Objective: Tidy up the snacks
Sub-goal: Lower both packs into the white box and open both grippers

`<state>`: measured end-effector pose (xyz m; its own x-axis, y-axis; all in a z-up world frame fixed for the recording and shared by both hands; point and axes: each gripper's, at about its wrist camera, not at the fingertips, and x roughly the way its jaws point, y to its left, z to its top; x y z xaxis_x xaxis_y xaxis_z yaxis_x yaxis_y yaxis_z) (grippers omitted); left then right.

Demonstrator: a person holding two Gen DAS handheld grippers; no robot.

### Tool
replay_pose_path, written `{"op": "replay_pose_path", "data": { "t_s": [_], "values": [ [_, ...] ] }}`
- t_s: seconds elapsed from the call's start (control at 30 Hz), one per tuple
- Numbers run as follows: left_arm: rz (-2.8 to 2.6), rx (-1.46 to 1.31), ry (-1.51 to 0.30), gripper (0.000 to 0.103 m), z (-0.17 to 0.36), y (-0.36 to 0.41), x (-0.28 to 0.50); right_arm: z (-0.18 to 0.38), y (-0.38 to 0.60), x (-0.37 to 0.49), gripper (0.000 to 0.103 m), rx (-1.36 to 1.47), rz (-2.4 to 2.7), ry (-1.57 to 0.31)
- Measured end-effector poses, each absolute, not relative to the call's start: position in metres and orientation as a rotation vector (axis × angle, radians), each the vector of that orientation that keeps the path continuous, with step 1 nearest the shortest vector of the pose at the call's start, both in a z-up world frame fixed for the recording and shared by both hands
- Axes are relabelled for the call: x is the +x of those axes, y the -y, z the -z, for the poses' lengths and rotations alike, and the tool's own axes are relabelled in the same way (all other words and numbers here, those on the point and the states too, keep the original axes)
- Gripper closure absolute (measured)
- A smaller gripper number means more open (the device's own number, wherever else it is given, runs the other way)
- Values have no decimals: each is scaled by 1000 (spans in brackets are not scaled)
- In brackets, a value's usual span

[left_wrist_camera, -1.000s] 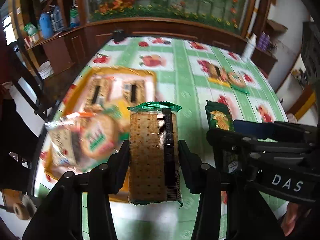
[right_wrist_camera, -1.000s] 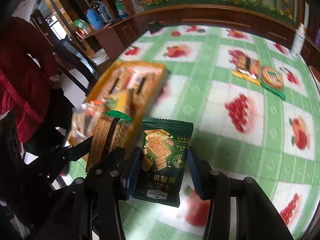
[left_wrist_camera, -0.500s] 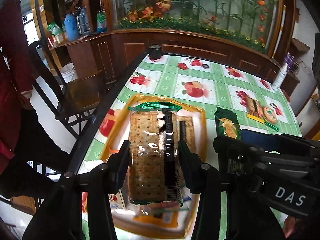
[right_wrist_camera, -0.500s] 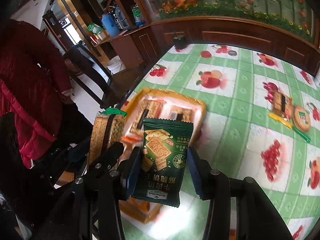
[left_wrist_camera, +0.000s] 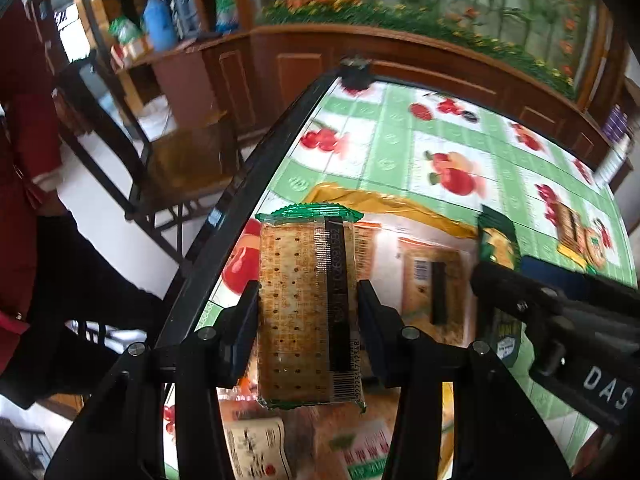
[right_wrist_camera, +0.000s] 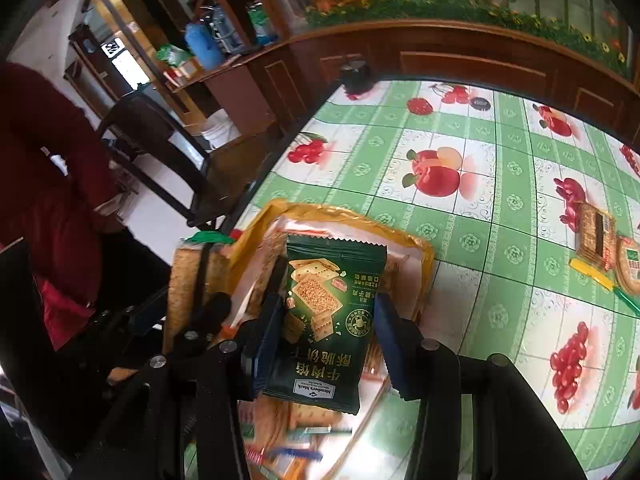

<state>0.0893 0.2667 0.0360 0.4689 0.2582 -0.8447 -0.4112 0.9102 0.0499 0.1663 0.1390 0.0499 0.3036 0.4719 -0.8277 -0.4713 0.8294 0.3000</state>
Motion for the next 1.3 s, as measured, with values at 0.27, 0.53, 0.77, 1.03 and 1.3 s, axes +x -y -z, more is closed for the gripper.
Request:
{"op": "replay_pose_path", "data": {
  "t_s": [0.27, 0.53, 0.77, 1.03, 1.3],
  "values": [
    [-411, -263, -1082, 57, -16, -288, 117, -20, -158, 190, 55, -16, -596, -1133],
    [-335, -376, -1174, 57, 2, -296, 132, -2, -157, 207, 53, 9, -576, -1173],
    [-318, -451, -1191, 56, -2, -300, 132, -1, -148, 208, 52, 21, -572, -1191],
    [-354, -395, -1135, 56, -20, -282, 120, -9, -129, 191, 52, 48, -584, -1184],
    [-298, -309, -1058, 56, -47, -219, 115, -16, -58, 186, 52, 106, -509, -1163]
  ]
}}
